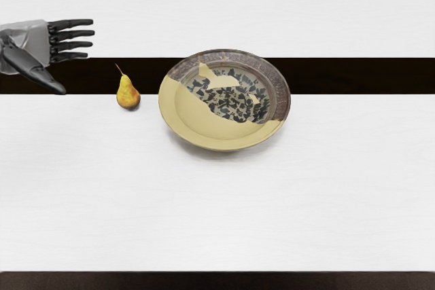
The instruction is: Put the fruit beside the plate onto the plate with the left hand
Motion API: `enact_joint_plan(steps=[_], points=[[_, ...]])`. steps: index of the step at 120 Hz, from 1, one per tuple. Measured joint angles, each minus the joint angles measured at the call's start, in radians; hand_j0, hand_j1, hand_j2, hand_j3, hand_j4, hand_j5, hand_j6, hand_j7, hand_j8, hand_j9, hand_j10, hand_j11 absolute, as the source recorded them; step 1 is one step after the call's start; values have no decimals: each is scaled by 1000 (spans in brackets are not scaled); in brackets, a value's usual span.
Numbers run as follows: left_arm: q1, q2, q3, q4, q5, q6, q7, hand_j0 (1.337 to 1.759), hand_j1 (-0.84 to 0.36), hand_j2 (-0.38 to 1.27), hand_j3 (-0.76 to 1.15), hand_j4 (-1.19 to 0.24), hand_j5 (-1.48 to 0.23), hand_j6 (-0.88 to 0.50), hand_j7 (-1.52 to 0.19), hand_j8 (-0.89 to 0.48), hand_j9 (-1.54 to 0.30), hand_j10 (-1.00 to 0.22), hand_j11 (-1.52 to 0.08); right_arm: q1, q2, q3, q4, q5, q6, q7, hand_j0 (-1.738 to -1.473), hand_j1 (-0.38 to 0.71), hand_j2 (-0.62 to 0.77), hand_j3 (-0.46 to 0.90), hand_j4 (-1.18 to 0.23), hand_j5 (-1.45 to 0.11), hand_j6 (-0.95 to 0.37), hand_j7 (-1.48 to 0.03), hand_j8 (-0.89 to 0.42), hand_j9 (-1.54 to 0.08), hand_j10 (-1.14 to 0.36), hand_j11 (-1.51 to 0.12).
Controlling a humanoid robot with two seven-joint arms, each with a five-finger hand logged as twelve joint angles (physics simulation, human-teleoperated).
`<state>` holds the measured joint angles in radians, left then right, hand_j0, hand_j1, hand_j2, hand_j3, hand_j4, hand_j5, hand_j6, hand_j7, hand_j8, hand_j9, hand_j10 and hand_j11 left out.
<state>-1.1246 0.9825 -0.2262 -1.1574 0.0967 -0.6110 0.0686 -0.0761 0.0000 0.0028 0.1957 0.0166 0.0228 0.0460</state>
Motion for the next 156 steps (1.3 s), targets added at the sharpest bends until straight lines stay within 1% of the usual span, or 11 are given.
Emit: enact_joint_plan(steps=[20,33,44,49,60,67,76,89,113,127,156], points=[[-15,16,1,4,2,0,127,1658,345,2,0,-5,-6,-5,-6,-5,-6,-5,-6,1,0,0,1,0,0,0,-1658,-335,-2,0,-12,-15,-12,-15,-12,-15,-12,-15],[-24,4,-17,12,11,0,238,1658,341,2,0,-8,-10,-9,-10,-9,-10,-8,-10,1,0,0,0,1,0,0,-1658,-335,-2,0,-12,-15,-12,-15,-12,-15,-12,-15],[-41,3,-27,19,19,0,359,1658,340,2,0,-9,-11,-9,-10,-9,-10,-9,-10,1,0,0,-1,2,0,0,-1658,-335,-2,0,-12,-15,-12,-15,-12,-15,-12,-15],[-41,3,-30,22,21,0,403,1658,341,2,0,-9,-10,-9,-10,-9,-10,-9,-10,1,0,0,-1,2,0,0,-1658,-335,-2,0,-12,-15,-12,-15,-12,-15,-12,-15],[-43,-61,-33,75,24,-1,457,1658,341,2,0,-8,-9,-8,-9,-8,-9,-8,-9,1,0,0,-1,2,0,0,-1658,-335,-2,0,-12,-15,-12,-15,-11,-15,-11,-15],[-54,-124,-34,150,25,-1,474,1658,342,1,0,-8,-9,-8,-9,-8,-9,-8,-9,1,0,0,-1,2,0,0,-1658,-335,-2,0,-12,-15,-12,-15,-12,-15,-11,-15],[-70,-151,-34,243,34,0,485,1658,342,1,0,-8,-8,-9,-8,-8,-8,-8,-8,1,0,0,-1,2,0,0,-1658,-335,-2,0,-12,-15,-12,-15,-12,-15,-12,-15],[-85,-151,-34,307,73,0,492,1658,342,1,0,-8,-8,-8,-8,-8,-8,-7,-8,1,0,0,-1,2,0,0,-1658,-335,-2,0,-12,-15,-12,-15,-12,-15,-12,-15],[-93,-236,-30,338,182,51,491,1658,343,1,0,-7,-7,-8,-7,-7,-7,-7,-7,1,0,0,-1,2,0,0,-1658,-335,-2,0,-12,-15,-12,-15,-12,-15,-11,-15],[-119,-289,-31,341,211,76,485,1658,343,1,0,-7,-7,-8,-7,-7,-7,-7,-7,1,0,0,-1,2,0,0,-1658,-335,-2,0,-12,-15,-12,-15,-12,-15,-11,-15],[-120,-314,-31,342,224,88,482,1658,343,1,0,-8,-7,-8,-7,-8,-7,-7,-7,1,0,0,-1,2,0,0,-1658,-335,-2,0,-12,-15,-12,-15,-12,-15,-11,-15]])
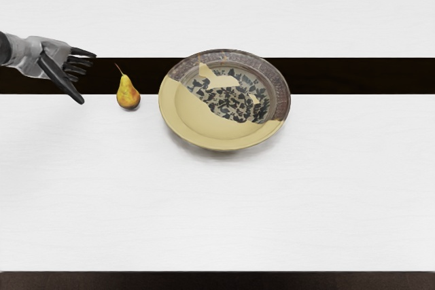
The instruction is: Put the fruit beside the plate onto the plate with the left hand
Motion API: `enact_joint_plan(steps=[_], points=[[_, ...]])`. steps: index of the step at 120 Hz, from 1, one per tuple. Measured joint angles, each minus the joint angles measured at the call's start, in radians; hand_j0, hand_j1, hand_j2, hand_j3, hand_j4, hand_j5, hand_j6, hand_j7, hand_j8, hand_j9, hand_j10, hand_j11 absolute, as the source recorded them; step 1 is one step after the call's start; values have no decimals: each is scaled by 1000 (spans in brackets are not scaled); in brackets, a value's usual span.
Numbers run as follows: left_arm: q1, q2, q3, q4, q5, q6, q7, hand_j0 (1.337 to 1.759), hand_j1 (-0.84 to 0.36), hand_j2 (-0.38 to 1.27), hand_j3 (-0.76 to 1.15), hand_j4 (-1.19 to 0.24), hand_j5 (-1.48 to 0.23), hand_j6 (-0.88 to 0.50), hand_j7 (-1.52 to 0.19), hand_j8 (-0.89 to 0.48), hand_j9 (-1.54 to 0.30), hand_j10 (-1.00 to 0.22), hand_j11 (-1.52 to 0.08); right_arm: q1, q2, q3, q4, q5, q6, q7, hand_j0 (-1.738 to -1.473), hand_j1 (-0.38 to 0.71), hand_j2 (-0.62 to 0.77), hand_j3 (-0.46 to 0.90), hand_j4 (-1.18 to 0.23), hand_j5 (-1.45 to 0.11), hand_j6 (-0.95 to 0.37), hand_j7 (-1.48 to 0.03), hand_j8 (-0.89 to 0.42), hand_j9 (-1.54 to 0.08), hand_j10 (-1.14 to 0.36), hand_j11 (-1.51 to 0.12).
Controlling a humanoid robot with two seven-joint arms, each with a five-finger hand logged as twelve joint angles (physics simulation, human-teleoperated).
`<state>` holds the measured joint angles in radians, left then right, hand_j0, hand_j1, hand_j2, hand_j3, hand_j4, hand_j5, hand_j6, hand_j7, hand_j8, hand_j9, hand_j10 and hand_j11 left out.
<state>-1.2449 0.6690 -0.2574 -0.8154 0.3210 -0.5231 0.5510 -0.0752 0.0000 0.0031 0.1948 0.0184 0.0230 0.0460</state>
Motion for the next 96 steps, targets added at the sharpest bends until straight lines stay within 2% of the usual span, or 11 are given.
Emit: enact_joint_plan(steps=[20,37,76,84,96], points=[[8,-1,4,1,3,31,0,1658,343,1,0,-7,-7,-8,-7,-8,-7,-7,-7,0,0,0,0,0,0,0,-1658,-335,-2,0,-12,-15,-12,-15,-12,-15,-11,-15],[16,-60,17,1,21,87,0,1658,343,1,0,-7,-7,-8,-7,-8,-7,-7,-7,0,0,0,0,0,0,0,-1658,-335,-2,0,-12,-15,-12,-15,-12,-15,-11,-15],[14,-79,41,1,30,145,-1,1658,343,1,0,-7,-7,-8,-7,-8,-7,-7,-7,0,0,0,0,0,0,0,-1658,-335,-2,0,-12,-15,-12,-15,-12,-15,-11,-15],[13,-83,41,1,30,154,-31,1658,343,1,0,-7,-7,-8,-7,-8,-7,-7,-7,0,0,0,0,0,0,0,-1658,-335,-2,0,-12,-15,-12,-15,-12,-15,-11,-15],[20,-83,42,1,31,160,-114,1658,343,1,0,-7,-7,-8,-7,-7,-7,-7,-7,0,0,0,0,0,0,0,-1658,-335,-2,0,-12,-15,-12,-15,-12,-15,-11,-15]])
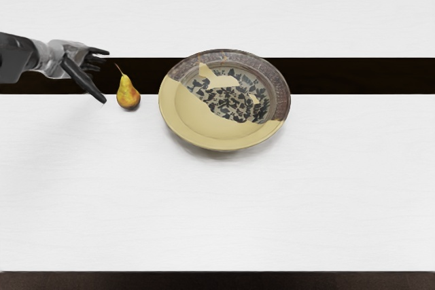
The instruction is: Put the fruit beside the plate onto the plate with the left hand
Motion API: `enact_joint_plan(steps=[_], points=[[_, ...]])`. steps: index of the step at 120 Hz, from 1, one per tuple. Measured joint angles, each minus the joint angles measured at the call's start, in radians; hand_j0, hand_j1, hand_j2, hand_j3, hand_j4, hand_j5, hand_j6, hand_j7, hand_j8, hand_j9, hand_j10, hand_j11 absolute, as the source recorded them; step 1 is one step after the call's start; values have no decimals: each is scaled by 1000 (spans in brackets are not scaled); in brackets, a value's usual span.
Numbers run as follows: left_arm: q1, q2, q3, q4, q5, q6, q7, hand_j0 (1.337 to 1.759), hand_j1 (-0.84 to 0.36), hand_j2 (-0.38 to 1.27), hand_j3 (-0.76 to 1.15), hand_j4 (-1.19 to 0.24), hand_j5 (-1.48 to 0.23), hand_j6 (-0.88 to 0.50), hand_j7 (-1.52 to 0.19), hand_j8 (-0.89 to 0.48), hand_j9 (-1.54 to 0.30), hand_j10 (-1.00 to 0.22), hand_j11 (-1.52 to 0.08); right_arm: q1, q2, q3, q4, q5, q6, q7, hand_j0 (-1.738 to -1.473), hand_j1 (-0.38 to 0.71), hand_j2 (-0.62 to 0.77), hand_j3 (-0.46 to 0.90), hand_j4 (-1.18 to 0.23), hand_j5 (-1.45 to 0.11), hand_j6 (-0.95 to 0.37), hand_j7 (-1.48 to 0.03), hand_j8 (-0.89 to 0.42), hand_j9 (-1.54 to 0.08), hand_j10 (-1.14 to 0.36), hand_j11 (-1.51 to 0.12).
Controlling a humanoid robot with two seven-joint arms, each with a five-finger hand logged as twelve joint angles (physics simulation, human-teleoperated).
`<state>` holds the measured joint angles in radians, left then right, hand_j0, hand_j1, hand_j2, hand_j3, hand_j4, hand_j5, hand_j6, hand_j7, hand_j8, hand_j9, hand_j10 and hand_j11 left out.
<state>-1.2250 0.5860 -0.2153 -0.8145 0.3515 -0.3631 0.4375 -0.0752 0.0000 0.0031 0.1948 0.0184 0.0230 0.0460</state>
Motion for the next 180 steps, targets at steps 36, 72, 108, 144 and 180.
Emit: enact_joint_plan(steps=[36,72,108,144,180], points=[[17,-5,85,0,42,6,-242,1658,343,1,0,-7,-7,-8,-7,-7,-7,-7,-7,0,0,0,0,0,0,0,-1658,-335,-2,0,-12,-15,-12,-15,-12,-15,-11,-15],[42,-48,114,0,46,19,-320,1658,343,2,0,-7,-7,-8,-7,-7,-7,-7,-7,0,0,0,0,0,0,0,-1658,-335,-2,0,-12,-15,-12,-15,-12,-15,-11,-15],[67,-55,135,0,46,82,-339,1658,343,2,0,-7,-7,-7,-7,-7,-7,-6,-7,0,0,0,0,0,0,0,-1658,-335,-2,0,-12,-15,-12,-15,-12,-15,-11,-15],[85,-67,140,0,59,127,-370,1658,344,2,0,-7,-7,-7,-7,-7,-7,-6,-7,0,0,0,0,0,0,0,-1658,-335,-2,0,-12,-15,-12,-15,-12,-15,-11,-15],[97,-85,141,1,68,156,-387,1658,344,2,0,-6,-7,-7,-7,-7,-7,-6,-7,0,0,0,0,0,0,0,-1658,-335,-2,0,-12,-15,-12,-15,-12,-15,-11,-15]])
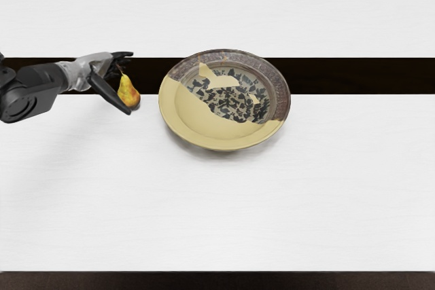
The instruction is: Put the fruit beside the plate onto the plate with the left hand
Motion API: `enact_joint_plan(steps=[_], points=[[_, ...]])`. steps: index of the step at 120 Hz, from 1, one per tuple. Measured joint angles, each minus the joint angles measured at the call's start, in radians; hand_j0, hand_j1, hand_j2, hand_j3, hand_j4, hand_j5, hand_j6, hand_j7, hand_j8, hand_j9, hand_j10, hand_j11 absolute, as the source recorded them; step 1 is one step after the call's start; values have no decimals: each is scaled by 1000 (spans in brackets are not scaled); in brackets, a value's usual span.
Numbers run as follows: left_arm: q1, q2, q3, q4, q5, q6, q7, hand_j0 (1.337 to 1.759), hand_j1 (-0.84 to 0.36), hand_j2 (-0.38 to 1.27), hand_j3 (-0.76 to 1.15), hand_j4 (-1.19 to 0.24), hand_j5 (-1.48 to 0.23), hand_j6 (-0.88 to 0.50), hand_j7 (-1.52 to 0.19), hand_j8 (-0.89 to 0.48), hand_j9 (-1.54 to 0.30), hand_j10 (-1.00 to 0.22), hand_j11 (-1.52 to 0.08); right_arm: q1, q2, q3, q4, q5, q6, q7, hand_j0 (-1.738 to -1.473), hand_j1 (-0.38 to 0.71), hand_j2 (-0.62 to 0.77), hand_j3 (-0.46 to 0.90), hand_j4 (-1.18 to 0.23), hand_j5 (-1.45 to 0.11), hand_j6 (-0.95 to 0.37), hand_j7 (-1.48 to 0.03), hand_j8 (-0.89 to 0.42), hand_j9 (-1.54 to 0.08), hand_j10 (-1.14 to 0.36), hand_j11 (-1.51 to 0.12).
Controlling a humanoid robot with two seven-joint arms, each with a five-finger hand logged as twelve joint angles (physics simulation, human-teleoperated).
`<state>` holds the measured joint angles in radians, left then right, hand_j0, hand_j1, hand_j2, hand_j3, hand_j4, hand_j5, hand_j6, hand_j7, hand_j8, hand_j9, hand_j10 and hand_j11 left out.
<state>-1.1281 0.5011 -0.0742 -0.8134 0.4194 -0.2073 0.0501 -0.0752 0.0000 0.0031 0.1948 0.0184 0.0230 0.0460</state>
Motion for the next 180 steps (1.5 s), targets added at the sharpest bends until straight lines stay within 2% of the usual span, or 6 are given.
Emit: enact_joint_plan(steps=[65,78,90,104,166,180], points=[[19,-29,-8,-1,5,78,0,1658,345,4,0,-29,-15,-30,-14,-29,-13,-27,-12,0,0,0,0,0,0,0,-1658,-335,-3,0,-12,-15,-12,-15,-12,-15,-12,-15],[20,-17,-2,-1,7,37,-1,1658,69,50,0,-261,-316,-261,-315,-260,-314,-259,-313,0,0,0,0,0,0,0,-1658,-335,-3,0,-12,-15,-12,-15,-12,-15,-12,-15],[21,-7,3,-1,5,-36,-1,1658,-220,101,0,-522,-613,-522,-610,-310,-615,-148,-630,0,0,0,0,0,0,0,-1658,-335,-3,0,-12,-15,-12,-15,-12,-15,-12,-15],[21,-2,11,-1,5,-70,-1,1657,-412,115,0,-675,-839,-676,-838,-554,-840,-286,-853,0,0,0,0,0,0,0,-1658,-335,-3,0,-12,-15,-12,-15,-12,-15,-12,-15],[13,155,-96,-3,-8,-319,5,1648,-539,129,0,-859,-1109,-860,-1107,-781,-1105,-202,-1137,0,0,0,0,0,0,0,-1658,-335,-2,0,-11,-15,-11,-15,-11,-15,-11,-15],[-6,169,-185,-4,-17,-375,27,1648,-595,159,0,-867,-1116,-868,-1114,-814,-1112,-328,-1141,0,0,0,0,0,0,0,-1658,-335,-2,0,-12,-15,-11,-15,-11,-15,-11,-15]])
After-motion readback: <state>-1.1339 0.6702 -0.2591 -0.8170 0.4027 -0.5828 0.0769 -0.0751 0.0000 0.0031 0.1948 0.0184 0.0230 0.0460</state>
